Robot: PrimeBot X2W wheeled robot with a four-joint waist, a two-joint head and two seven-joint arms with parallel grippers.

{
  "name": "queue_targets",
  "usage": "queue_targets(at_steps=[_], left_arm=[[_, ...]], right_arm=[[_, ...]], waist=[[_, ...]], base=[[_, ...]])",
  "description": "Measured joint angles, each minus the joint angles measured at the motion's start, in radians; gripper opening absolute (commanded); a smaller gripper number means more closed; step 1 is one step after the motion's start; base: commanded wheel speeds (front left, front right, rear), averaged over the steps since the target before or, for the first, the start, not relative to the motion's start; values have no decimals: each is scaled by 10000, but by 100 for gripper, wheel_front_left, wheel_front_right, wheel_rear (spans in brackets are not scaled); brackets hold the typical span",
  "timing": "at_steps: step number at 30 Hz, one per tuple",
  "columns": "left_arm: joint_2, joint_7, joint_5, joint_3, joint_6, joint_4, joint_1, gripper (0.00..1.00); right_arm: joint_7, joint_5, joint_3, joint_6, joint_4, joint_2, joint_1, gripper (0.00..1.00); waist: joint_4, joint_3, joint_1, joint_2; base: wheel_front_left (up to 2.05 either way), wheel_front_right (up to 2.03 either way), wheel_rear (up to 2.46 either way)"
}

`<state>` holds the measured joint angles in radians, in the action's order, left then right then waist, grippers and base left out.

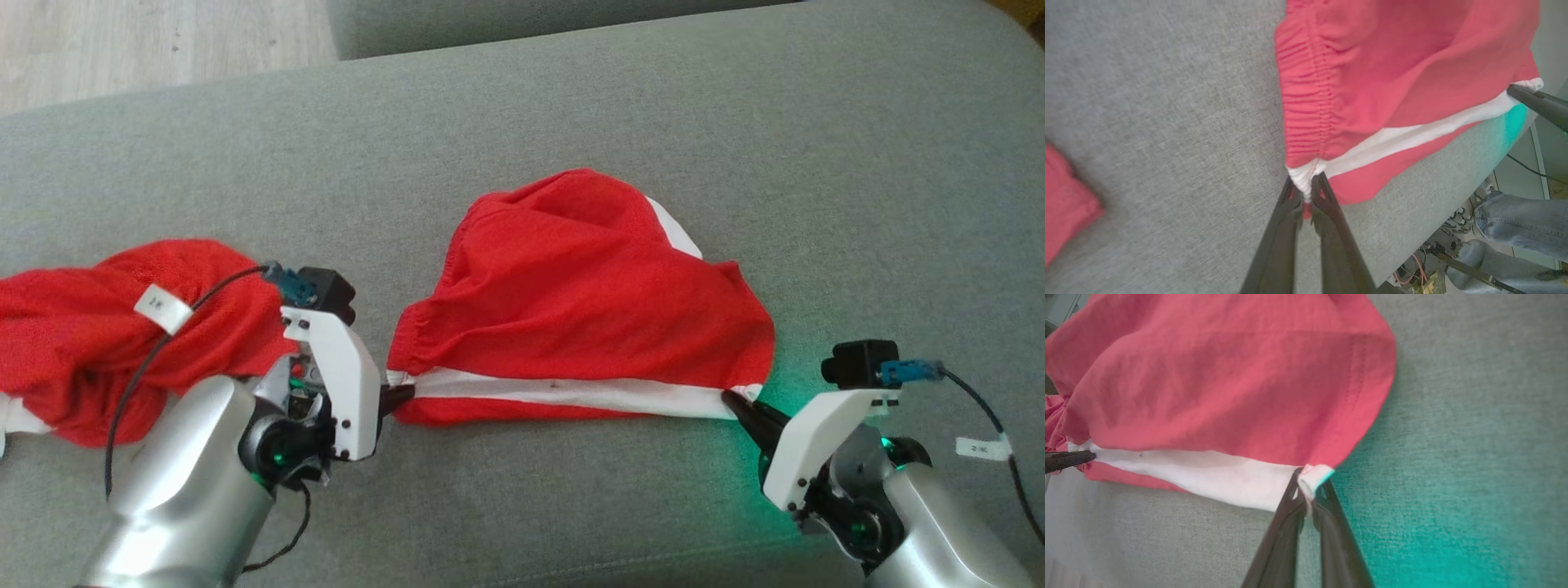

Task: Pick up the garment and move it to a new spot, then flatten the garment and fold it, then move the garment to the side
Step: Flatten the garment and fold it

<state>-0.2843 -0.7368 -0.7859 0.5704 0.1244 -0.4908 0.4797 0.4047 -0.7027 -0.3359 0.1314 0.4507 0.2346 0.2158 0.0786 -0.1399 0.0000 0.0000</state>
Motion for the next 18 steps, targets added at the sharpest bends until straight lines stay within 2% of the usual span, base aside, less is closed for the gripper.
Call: queue_targets(at_steps=[7,10,15,18], left_arm=[[-190,445,-288,240,2,44,-1,0],[-364,713,-619,276,2,487,-30,0],[-468,1143,-1243,-79,2,1062,23,0],[-422,1542,-1277,-401,-2,1145,810,0]], right_arm=[[-621,-132,-171,0,-107,357,-1,0],[-1085,-372,-174,0,-815,487,-6,0],[-1916,-581,-401,0,-2063,1081,250,0],[-1981,-832,-713,0,-2405,1808,1437,0]], waist=[[-64,264,0,0],[-90,470,0,0],[-171,347,0,0],[-226,-36,0,0]], base=[[0,0,0],[0,0,0],[0,0,0],[0,0,0]])
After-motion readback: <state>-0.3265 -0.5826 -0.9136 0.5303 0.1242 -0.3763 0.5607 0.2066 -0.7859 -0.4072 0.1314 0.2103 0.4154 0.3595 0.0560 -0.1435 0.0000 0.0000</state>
